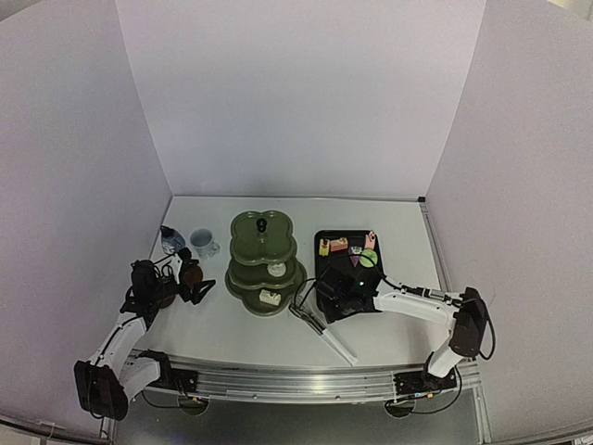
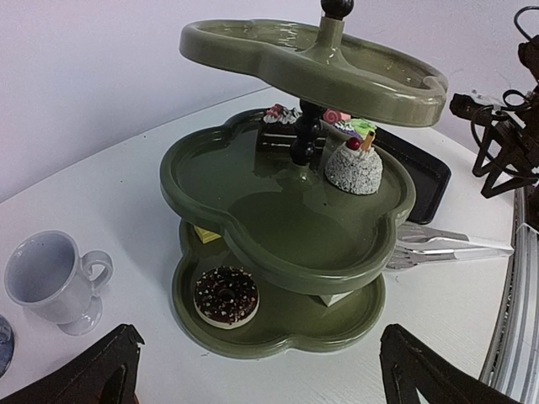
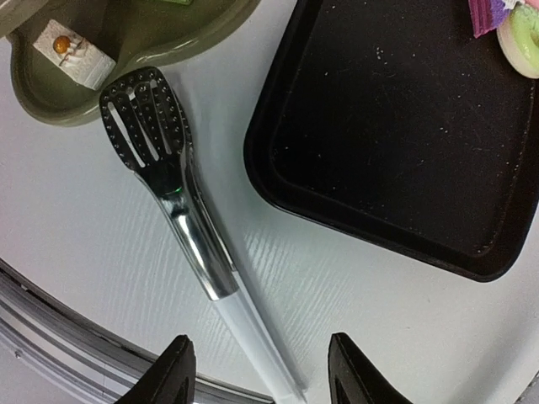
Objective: Serve the afternoon tea
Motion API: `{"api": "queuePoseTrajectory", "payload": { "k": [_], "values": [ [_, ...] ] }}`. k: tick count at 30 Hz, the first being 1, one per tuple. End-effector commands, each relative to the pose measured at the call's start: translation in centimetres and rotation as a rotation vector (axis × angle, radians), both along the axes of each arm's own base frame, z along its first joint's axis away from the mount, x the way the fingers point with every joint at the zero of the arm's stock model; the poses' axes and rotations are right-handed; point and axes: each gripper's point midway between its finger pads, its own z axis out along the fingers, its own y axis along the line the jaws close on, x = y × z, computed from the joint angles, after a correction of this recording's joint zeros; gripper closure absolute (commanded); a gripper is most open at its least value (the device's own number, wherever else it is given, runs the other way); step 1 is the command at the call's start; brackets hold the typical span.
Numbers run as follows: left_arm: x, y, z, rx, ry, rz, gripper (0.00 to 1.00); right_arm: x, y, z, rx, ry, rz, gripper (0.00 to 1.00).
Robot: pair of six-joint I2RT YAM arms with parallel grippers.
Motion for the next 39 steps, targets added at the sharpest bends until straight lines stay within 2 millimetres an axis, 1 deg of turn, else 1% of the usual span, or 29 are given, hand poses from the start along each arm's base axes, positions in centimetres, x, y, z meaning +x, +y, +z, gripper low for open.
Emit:
{"api": "queuePoseTrajectory", "payload": {
  "k": [1, 5, 8, 10, 12, 14, 16, 18, 21, 22, 27, 29, 30, 32, 35, 36, 38, 39],
  "values": [
    [-0.3, -0.3, 1.2, -0.005, -0.033, -0.026, 0.0, -0.5, 2.5, -2.0, 0.061, 0.056, -0.042, 0.48],
    [-0.4, -0.2, 1.3, -0.001, -0.034, -0.017, 0.0, -1.0, 3.0, -4.0, 0.052, 0.075, -0.023, 0.47],
    [-0.5, -0.1, 1.2, 0.004, -0.03, -0.014, 0.0, -0.9, 3.0, -4.6, 0.042, 0.075, -0.012, 0.48],
    [-0.2, 0.2, 1.1, -0.005, -0.013, 0.02, 0.0, -0.5, 3.2, -4.2, 0.056, 0.052, -0.016, 0.47],
    [0.7, 1.0, 1.0, -0.031, 0.019, 0.102, 0.0, 0.2, 2.9, -3.6, 0.066, 0.015, -0.036, 0.47],
    [1.9, 2.4, 0.6, -0.065, 0.061, 0.227, 0.0, 1.2, 2.1, -3.0, 0.076, -0.018, -0.073, 0.46],
    [3.0, 4.2, 0.2, -0.108, 0.1, 0.373, 0.0, 2.5, 0.7, -2.4, 0.079, -0.05, -0.122, 0.46],
    [3.6, 5.8, -0.3, -0.146, 0.143, 0.487, 0.0, 4.1, -1.1, -1.8, 0.078, -0.086, -0.183, 0.46],
    [3.9, 7.4, -1.3, -0.17, 0.196, 0.597, 0.0, 6.6, -4.3, -1.1, 0.079, -0.135, -0.28, 0.46],
    [3.9, 7.8, -1.6, -0.172, 0.206, 0.622, 0.0, 7.5, -5.6, -1.0, 0.074, -0.149, -0.313, 0.46],
    [4.0, 10.3, -2.8, -0.144, 0.196, 0.75, 0.0, 11.4, -11.3, 0.8, 0.09, -0.263, -0.424, 0.46],
    [4.2, 11.8, -3.1, -0.131, 0.192, 0.835, 0.0, 12.4, -14.4, 1.1, 0.105, -0.297, -0.486, 0.46],
    [4.3, 12.5, -3.2, -0.132, 0.194, 0.871, 0.0, 13.1, -16.0, 1.8, 0.13, -0.328, -0.521, 0.46],
    [4.3, 14.0, -3.4, -0.136, 0.195, 0.945, 0.0, 13.3, -18.8, 1.6, 0.146, -0.358, -0.565, 0.46],
    [4.3, 16.8, -3.2, -0.131, 0.127, 1.057, 0.0, 13.5, -22.8, 2.0, 0.166, -0.441, -0.622, 0.45],
    [4.2, 17.5, -3.2, -0.134, 0.101, 1.089, 0.0, 13.3, -24.4, 1.4, 0.157, -0.445, -0.644, 0.45],
    [3.9, 19.3, -3.0, -0.151, 0.024, 1.166, 0.0, 13.1, -26.5, 0.9, 0.152, -0.465, -0.666, 0.45],
    [3.5, 19.8, -3.5, -0.15, 0.005, 1.187, 0.0, 13.0, -27.4, 0.5, 0.14, -0.477, -0.665, 0.45]
  ]
}}
